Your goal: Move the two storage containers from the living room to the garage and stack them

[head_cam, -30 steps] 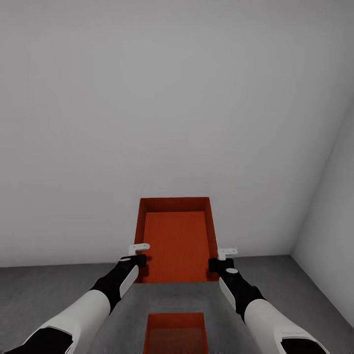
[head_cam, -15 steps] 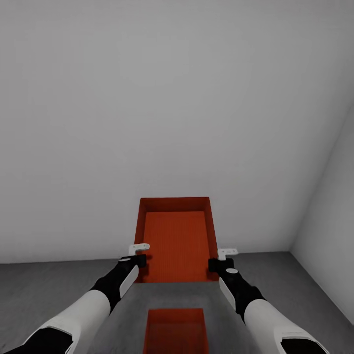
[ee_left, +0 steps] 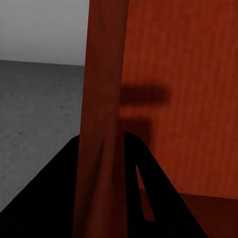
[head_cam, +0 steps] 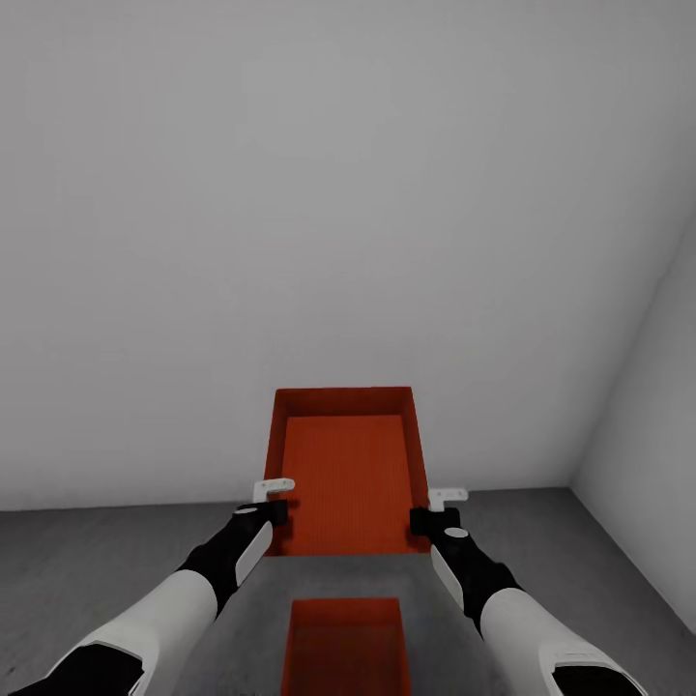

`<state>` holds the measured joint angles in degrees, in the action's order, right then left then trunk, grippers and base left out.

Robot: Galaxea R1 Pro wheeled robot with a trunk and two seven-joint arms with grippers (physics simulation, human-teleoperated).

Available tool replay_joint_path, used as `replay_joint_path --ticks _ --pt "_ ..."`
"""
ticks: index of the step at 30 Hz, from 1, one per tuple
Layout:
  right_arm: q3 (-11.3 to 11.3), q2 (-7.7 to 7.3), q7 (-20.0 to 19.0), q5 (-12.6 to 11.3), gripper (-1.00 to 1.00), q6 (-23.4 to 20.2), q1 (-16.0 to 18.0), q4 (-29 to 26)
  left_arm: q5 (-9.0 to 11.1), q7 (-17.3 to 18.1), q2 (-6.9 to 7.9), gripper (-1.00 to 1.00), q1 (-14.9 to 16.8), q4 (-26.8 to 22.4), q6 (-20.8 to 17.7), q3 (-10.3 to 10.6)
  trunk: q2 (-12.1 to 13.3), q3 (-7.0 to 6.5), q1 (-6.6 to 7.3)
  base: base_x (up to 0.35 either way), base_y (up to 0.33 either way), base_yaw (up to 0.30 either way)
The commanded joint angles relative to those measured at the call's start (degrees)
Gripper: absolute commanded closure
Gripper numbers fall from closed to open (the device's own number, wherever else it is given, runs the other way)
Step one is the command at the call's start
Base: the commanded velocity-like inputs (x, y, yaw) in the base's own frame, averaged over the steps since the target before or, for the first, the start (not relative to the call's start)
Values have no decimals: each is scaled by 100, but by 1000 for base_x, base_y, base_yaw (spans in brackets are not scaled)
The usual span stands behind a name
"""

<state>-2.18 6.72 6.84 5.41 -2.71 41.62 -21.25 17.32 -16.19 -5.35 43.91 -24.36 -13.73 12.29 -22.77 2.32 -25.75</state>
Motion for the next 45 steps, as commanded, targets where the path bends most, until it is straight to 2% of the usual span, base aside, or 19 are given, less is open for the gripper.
replay_joint_path --ticks 1,45 --pt "-178 6 165 74 100 -28 4 -2 -119 -85 8 100 4 -25 450 -16 -15 22 -3 0 0 0" --pt "-169 4 169 83 100 -10 4 -2 -124 -86 5 100 4 -33 459 -16 -15 381 -3 0 0 0"
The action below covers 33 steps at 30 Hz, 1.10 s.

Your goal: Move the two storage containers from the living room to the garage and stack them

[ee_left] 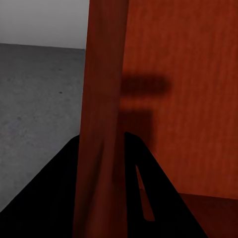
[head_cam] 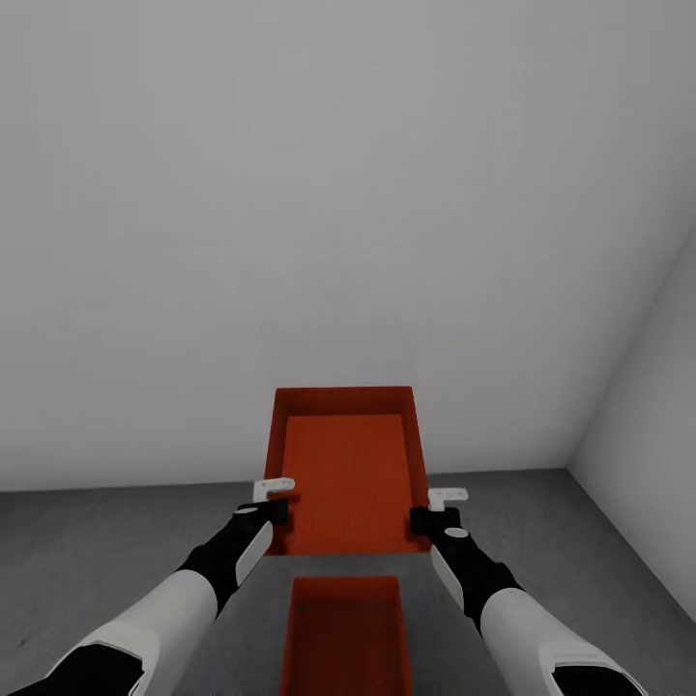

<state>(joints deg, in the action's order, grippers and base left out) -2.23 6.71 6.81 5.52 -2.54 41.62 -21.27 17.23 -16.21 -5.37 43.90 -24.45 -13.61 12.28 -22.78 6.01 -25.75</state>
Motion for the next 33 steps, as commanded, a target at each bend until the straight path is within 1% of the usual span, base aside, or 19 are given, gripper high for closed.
replay_joint_path --ticks 1,27,33 --pt "-163 5 172 73 100 -27 4 0 -115 -84 5 100 4 -24 447 -15 -14 21 -3 0 0 0" --pt "-164 5 172 73 100 -27 4 0 -109 -84 -5 100 4 -24 447 -15 -14 210 -3 0 0 0" --pt "-163 5 169 73 100 -27 4 0 -114 -84 -8 100 4 -24 447 -15 -14 253 -3 -227 0 0"
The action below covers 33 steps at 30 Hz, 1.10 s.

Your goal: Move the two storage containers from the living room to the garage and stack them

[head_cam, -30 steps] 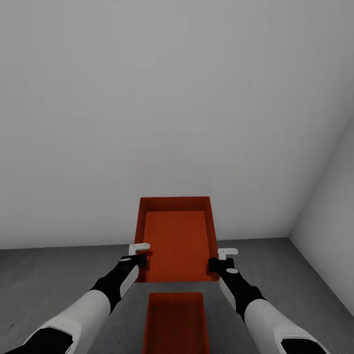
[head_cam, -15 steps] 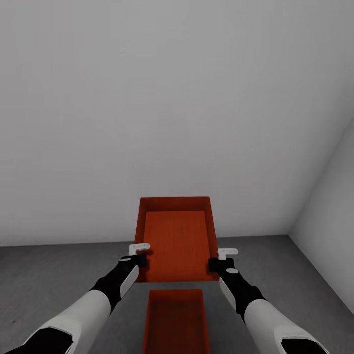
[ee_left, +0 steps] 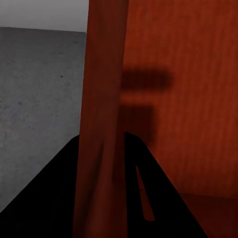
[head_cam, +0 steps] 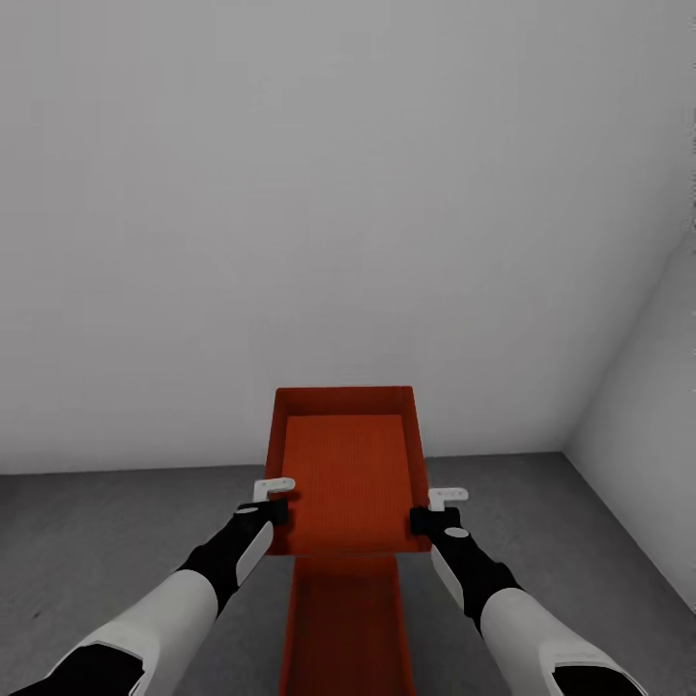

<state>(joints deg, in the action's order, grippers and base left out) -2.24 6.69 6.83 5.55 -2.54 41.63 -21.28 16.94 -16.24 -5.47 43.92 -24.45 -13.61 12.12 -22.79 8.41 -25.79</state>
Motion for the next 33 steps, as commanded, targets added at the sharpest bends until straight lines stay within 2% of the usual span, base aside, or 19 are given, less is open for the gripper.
replay_joint_path --ticks 1,6,24,33 --pt "-162 8 168 69 100 -27 3 1 -83 -82 2 100 3 -25 447 1 -13 19 0 -312 0 0" --pt "-162 8 167 69 100 -27 3 1 -85 -82 2 100 3 -25 447 1 -13 55 0 -125 0 0" --pt "-163 8 166 69 100 -27 3 1 -85 -82 2 100 2 -25 447 1 -13 183 0 -7 0 0" --pt "-164 8 165 69 100 -25 3 1 -85 -82 2 100 3 -25 447 1 -13 247 0 -193 0 0"
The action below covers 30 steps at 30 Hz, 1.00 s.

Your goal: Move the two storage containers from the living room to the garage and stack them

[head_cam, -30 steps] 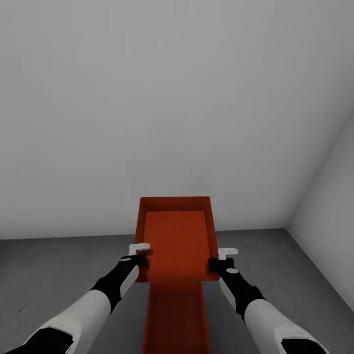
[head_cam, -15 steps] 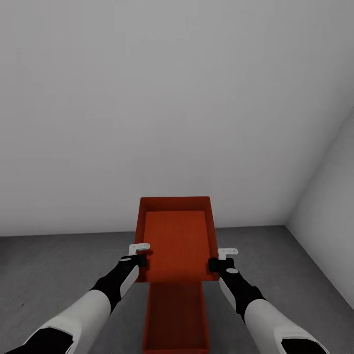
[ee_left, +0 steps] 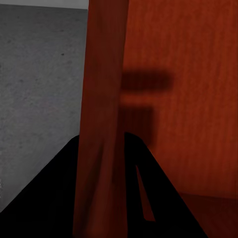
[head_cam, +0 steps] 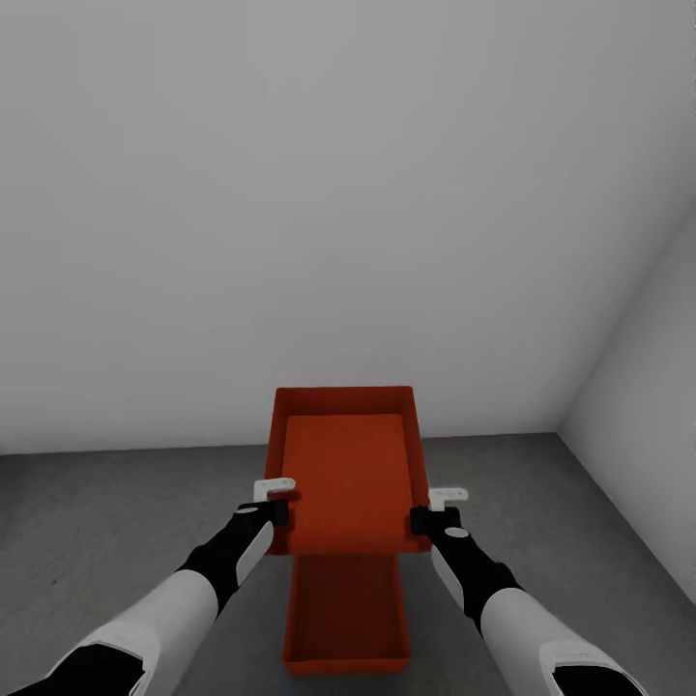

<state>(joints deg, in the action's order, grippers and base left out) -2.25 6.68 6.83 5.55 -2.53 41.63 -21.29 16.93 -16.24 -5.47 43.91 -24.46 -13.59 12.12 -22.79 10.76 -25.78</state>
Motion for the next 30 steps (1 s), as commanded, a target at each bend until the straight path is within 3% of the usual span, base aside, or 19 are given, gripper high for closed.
replay_joint_path --ticks 1,10,30 --pt "-163 8 165 69 100 -27 3 2 -85 -81 2 100 3 -24 445 1 -13 19 -1 -173 0 0" --pt "-166 8 164 69 100 -23 3 2 -85 -81 2 100 3 -24 445 1 -13 82 -1 -138 0 0" --pt "-164 12 169 69 100 -20 3 2 -85 -81 9 100 3 -24 445 1 -13 236 -1 -5 0 0"
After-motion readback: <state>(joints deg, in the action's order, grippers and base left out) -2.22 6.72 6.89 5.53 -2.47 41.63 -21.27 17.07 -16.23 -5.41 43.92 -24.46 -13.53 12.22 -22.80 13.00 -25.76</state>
